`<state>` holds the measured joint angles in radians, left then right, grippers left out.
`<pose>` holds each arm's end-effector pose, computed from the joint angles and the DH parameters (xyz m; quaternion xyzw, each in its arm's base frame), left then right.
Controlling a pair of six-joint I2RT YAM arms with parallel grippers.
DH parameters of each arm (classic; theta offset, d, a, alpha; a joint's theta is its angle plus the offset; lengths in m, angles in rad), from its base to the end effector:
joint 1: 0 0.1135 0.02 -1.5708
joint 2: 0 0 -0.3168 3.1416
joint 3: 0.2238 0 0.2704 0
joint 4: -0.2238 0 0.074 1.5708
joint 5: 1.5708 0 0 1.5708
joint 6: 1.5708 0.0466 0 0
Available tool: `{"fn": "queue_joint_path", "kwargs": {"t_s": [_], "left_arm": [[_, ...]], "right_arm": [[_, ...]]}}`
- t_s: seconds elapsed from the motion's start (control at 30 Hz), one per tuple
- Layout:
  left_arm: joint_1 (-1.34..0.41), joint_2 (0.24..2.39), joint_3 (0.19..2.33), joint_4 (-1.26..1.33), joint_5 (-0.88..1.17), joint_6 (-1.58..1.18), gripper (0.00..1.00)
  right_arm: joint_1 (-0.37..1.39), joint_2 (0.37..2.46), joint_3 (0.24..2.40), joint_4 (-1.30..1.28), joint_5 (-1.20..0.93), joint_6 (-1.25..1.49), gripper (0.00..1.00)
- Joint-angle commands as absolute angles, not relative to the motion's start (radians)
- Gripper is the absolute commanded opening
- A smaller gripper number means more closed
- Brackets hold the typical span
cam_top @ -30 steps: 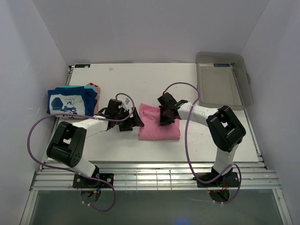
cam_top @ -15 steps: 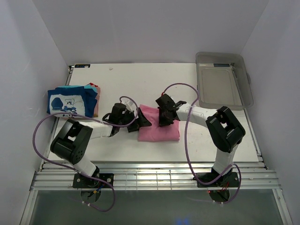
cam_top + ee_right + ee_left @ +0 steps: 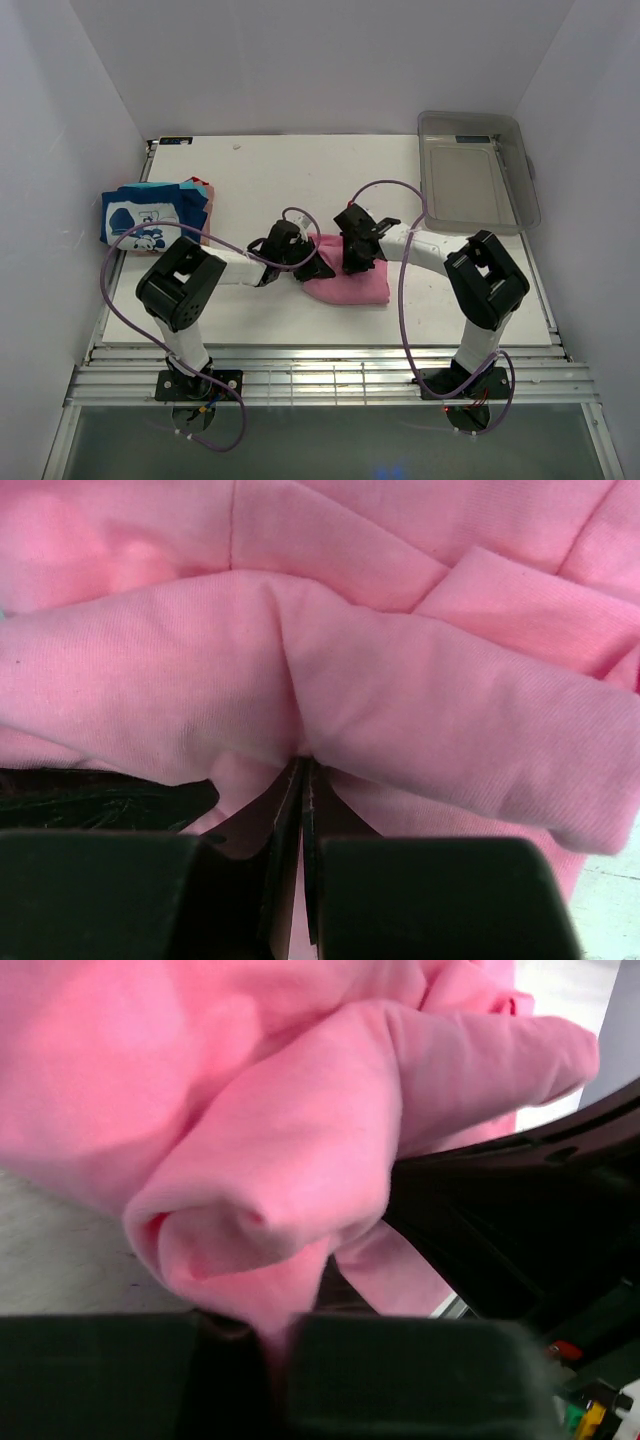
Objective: Fold and stack the t-shirts
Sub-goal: Put the neatly folded tshirt into the corner of the board with the left arm
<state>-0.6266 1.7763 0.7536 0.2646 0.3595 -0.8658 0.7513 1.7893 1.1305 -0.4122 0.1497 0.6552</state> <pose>0.2809 -0.2236 0.1490 -0.0377 0.9057 -0.3846 0.1741 0.2908 0.2621 0.2034 -0.0279 0.9660 0.1042 0.2350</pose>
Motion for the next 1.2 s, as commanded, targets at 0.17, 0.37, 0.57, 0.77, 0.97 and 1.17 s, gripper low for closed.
{"fn": "queue_joint_path", "kwargs": {"t_s": [0.17,0.37,0.57,0.77,0.97,1.17], "left_arm": [[-0.637,1.818,0.821,0.069,0.247,-0.812,0.0],[-0.615,1.681,1.006,-0.306,0.03,-0.631,0.0],[-0.481,1.604,1.277,-0.665,-0.089,-0.419,0.0],[-0.391,1.582,1.399,-0.842,-0.224,-0.266,0.0],[-0.284,1.577,1.491,-0.931,-0.276,-0.177,0.0],[-0.181,1.644,1.732,-0.969,-0.232,-0.135,0.0]], "right_arm": [[0.784,1.735,1.101,-0.396,0.097,0.663,0.08],[0.784,1.674,1.158,-0.486,0.161,0.626,0.16],[0.784,1.574,1.166,-0.528,0.189,0.594,0.19],[0.784,1.539,1.143,-0.517,0.16,0.558,0.19],[0.784,1.542,1.1,-0.474,0.117,0.543,0.19],[0.784,1.532,1.046,-0.417,0.06,0.563,0.19]]}}
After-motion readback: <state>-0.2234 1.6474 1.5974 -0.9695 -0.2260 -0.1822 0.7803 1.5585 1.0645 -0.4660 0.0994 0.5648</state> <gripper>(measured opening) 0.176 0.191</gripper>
